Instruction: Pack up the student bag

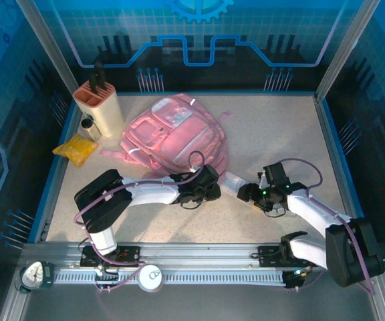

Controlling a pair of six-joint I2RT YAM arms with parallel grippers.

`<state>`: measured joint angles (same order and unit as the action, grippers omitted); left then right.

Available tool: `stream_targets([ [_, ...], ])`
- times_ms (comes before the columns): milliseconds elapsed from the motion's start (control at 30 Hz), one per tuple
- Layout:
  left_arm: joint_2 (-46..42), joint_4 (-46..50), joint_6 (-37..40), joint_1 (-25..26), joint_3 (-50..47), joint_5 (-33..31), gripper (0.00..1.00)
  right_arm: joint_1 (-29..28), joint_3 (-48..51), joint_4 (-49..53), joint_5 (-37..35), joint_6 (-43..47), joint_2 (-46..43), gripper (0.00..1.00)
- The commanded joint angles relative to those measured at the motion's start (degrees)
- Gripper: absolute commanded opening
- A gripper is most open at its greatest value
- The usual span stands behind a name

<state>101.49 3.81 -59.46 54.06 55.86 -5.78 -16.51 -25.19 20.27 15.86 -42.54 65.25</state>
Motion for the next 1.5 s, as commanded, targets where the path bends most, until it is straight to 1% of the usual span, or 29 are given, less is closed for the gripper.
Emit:
stream_targets([
  [0, 1.1, -0.8, -2.7, 0.2, 0.4, -2.7, 0.3, -7.6, 2.6, -0.6, -0.3, -8.2, -0.7, 0.71],
  [67, 1.2, -0.1, -3.6, 0.2, -0.3, -4.3, 0.29, -12.5, 2.8, -2.8, -1.6, -13.1, -1.7, 0.71],
  [133, 1.1, -0.3, -3.9, 0.0, -1.0, -4.4, 0.29, -16.1, 1.9, -4.0, -3.2, -15.7, -2.9, 0.72],
  [200, 1.2, -0.5, -4.3, 0.1, -1.0, -3.8, 0.28, -17.3, -0.1, -2.2, -4.4, -15.2, -3.5, 0.75],
  [267, 1.1, -0.8, -4.9, 0.2, -1.0, -2.9, 0.27, -16.4, -2.7, 2.1, -6.3, -12.5, -4.3, 0.78],
  [333, 1.1, -1.7, -5.5, 0.4, -1.2, -1.9, 0.26, -14.0, -3.9, 5.0, -7.3, -9.0, -5.2, 0.81],
  [433, 1.1, -1.9, -6.7, 1.3, -1.0, -1.8, 0.26, -7.1, -4.8, 8.2, -5.8, -3.7, -5.3, 0.84],
  [500, 1.3, -2.7, -7.3, 1.6, -1.1, -1.5, 0.26, -3.5, -5.4, 8.8, -5.6, 0.3, -4.6, 0.86],
  [533, 1.5, -3.2, -7.5, 1.7, -1.1, -1.3, 0.26, -2.3, -6.1, 8.5, -4.4, 2.4, -3.1, 0.87],
  [633, 2.6, -4.8, -7.7, 1.8, -0.6, 0.0, 0.26, -1.0, -10.2, 10.9, -2.7, 6.6, 4.0, 0.87],
  [700, 3.6, -5.4, -7.3, 1.7, 0.0, 0.6, 0.26, -0.8, -11.0, 11.1, -4.2, 7.5, 6.7, 0.87],
  [767, 4.4, -4.9, -7.1, 1.7, 0.6, 0.7, 0.26, -0.8, -10.6, 9.6, -4.1, 7.8, 7.7, 0.87],
  [833, 4.8, -5.3, -7.0, 1.7, 0.6, 0.8, 0.26, -2.3, -10.4, 9.0, -3.2, 8.1, 8.8, 0.87],
  [933, 4.6, -4.5, -5.9, 0.9, 0.2, -0.4, 0.26, -5.7, -11.5, 11.9, -4.2, 8.5, 10.3, 0.87],
  [1000, 4.0, -2.7, -5.6, -0.7, -0.4, -0.7, 0.25, -8.2, -11.0, 11.9, -3.0, 7.4, 9.8, 0.84],
  [1100, 2.5, -5.3, -4.9, -2.8, -3.6, 0.5, 0.23, -12.9, -10.5, 11.9, -3.2, 4.7, 8.3, 0.81],
  [1200, 1.2, -6.1, -3.9, -3.2, -5.3, 0.5, 0.23, -16.5, -9.1, 9.6, -2.5, 2.1, 7.2, 0.78],
  [1300, 1.9, -7.1, -4.0, -3.1, -5.2, 2.8, 0.22, -15.4, -8.6, 9.2, -2.2, 2.2, 7.2, 0.77],
  [1400, 2.9, -9.5, -3.9, -2.9, -5.2, 5.1, 0.21, -12.8, -8.1, 9.1, -1.7, 5.2, 7.6, 0.78],
  [1467, 3.3, -8.9, -3.7, -2.9, -4.6, 5.0, 0.21, -12.2, -8.9, 11.2, -3.0, 7.3, 8.9, 0.78],
])
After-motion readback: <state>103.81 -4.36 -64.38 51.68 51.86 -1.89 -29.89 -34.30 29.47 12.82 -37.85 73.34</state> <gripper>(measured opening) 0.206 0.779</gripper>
